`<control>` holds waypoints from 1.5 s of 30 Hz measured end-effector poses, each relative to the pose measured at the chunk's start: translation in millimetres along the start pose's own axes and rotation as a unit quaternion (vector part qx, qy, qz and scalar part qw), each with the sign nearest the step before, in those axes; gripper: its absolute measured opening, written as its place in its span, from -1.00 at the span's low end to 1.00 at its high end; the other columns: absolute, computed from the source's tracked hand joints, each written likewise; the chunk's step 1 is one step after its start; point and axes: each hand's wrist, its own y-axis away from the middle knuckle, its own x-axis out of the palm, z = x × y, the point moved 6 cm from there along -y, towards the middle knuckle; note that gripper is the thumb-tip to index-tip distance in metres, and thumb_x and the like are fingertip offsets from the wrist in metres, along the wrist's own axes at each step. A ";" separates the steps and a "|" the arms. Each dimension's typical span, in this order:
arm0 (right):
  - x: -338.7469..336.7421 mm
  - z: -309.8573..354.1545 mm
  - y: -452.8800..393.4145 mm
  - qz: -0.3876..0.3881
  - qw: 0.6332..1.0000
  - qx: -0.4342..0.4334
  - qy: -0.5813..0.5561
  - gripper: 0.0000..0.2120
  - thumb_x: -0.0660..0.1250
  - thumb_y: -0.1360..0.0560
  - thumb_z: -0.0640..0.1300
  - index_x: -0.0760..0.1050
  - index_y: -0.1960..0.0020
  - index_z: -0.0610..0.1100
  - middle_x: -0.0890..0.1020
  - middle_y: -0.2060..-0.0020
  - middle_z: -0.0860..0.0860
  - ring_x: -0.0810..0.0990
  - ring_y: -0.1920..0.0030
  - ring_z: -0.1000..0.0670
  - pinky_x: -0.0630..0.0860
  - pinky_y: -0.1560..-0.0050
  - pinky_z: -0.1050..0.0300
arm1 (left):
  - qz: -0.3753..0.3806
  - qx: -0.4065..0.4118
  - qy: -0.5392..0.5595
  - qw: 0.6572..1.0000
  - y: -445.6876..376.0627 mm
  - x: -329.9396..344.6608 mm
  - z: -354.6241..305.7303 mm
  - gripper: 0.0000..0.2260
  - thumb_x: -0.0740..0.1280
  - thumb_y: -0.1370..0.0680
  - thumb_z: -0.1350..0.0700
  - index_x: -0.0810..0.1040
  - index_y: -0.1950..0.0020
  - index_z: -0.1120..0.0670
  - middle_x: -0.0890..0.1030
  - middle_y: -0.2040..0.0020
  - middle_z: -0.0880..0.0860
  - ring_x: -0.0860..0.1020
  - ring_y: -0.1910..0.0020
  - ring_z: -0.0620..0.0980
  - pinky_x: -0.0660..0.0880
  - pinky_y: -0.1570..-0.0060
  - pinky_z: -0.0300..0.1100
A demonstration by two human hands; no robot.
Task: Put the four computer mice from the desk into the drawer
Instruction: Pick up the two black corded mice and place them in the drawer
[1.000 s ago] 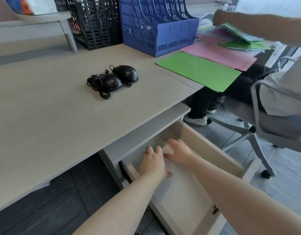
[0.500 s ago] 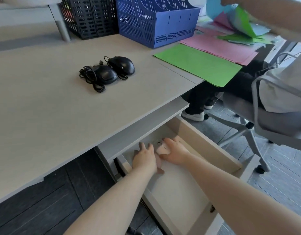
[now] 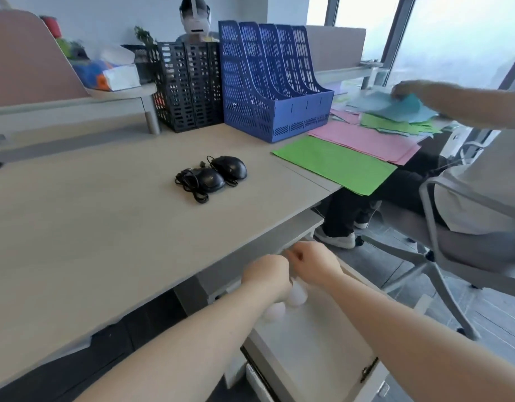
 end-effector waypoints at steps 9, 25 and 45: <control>-56.7 86.0 -35.5 -0.146 0.984 -0.082 -0.056 -0.65 0.21 -0.55 0.09 0.47 -0.20 -0.12 0.54 -0.16 -0.07 0.42 -0.24 -0.12 0.39 -0.15 0.01 | -0.269 -0.006 0.098 0.958 -3.0 -99.9 64.0 -0.73 0.28 -0.52 0.02 0.47 -0.17 0.09 0.48 -0.20 0.09 0.44 -0.21 0.15 0.46 -0.02 -0.03; -13.2 147.7 -180.5 -0.006 0.994 -0.095 -0.060 -0.25 0.31 -0.39 0.01 0.04 -0.50 0.17 0.17 -0.51 -0.09 0.10 -0.52 -0.15 0.20 -0.47 -0.15 | -0.123 -0.076 0.041 0.989 -127.2 -124.0 160.6 -0.37 0.22 -0.41 -0.20 0.11 -0.46 -0.26 -0.09 -0.59 -0.02 -0.23 -0.54 0.24 0.12 -0.42 0.30; -56.0 133.4 -93.3 0.000 0.994 -0.082 -0.075 -0.53 0.28 -0.39 -0.25 0.36 -0.28 -0.01 0.59 -0.07 -0.16 0.56 -0.04 -0.21 0.57 0.06 -0.02 | -0.175 -0.043 -0.006 0.984 -43.9 -119.1 110.1 -0.72 0.34 -0.43 0.12 0.47 -0.13 0.07 0.45 -0.18 0.11 0.43 -0.20 0.22 0.42 -0.08 -0.01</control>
